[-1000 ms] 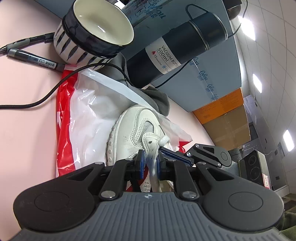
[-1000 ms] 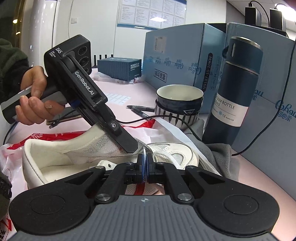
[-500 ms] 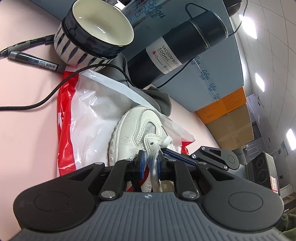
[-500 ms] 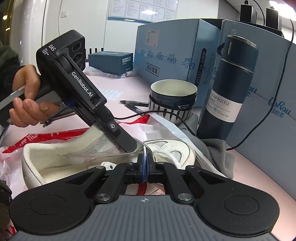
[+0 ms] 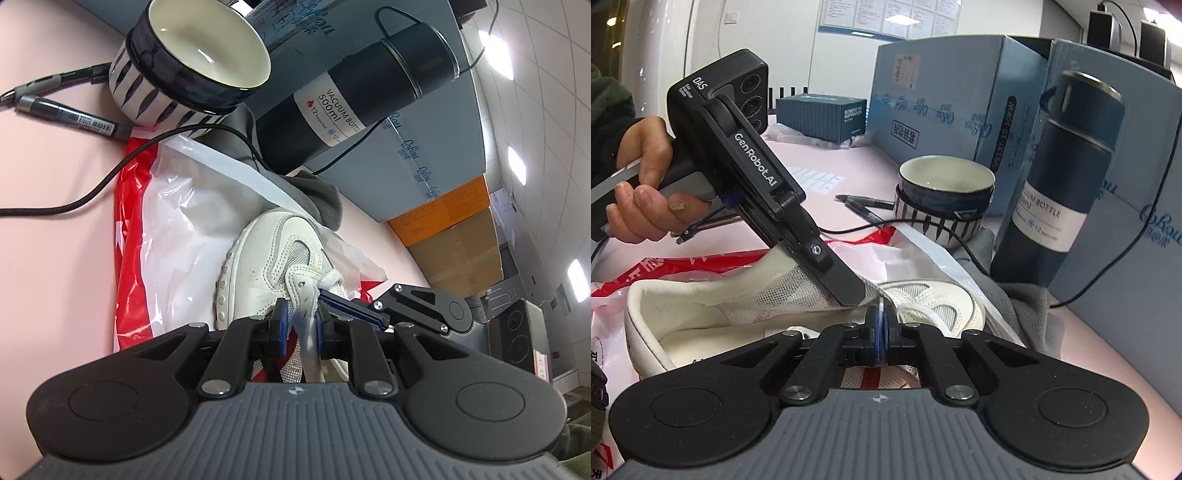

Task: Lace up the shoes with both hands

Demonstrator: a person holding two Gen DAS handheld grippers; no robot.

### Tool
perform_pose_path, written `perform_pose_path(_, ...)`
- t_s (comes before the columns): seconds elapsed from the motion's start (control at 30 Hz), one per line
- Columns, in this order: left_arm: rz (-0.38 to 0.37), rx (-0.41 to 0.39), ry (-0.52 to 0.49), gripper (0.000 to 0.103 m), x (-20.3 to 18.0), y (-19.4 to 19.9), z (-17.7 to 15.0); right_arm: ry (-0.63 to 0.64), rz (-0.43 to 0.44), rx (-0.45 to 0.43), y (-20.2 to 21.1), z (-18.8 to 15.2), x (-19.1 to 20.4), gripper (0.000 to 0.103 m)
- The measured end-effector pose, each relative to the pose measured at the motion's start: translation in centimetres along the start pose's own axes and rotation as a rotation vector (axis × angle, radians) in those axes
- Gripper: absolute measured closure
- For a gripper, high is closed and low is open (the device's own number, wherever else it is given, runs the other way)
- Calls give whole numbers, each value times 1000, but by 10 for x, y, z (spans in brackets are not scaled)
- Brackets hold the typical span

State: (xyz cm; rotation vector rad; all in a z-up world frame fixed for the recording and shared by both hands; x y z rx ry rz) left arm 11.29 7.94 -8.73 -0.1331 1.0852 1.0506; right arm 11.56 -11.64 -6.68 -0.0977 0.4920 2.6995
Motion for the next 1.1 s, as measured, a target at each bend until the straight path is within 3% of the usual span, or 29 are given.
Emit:
perform_pose_path(0.53, -20, 52, 54, 89, 5, -3, 2, -31, -25, -22, -8, -2, 1, 100)
perform_pose_path(0.93, -26, 47, 7, 84, -2, 1, 1, 51, -74, 64, -20, 3, 11, 98)
perform_pose_path(1.1, -30, 46, 6, 84, -1, 1, 2, 80, -64, 117, -17, 12, 13, 91)
Point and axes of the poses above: each gripper's, at about its wrist camera, not at the fingertips, and y roughly against the way its jaws point, x to its left, z to its top, the point moved 3 cm from there along -y, roughly the way its jaws point, and after that the axes turned 15 degrees about -x, right-handed, at the moved point
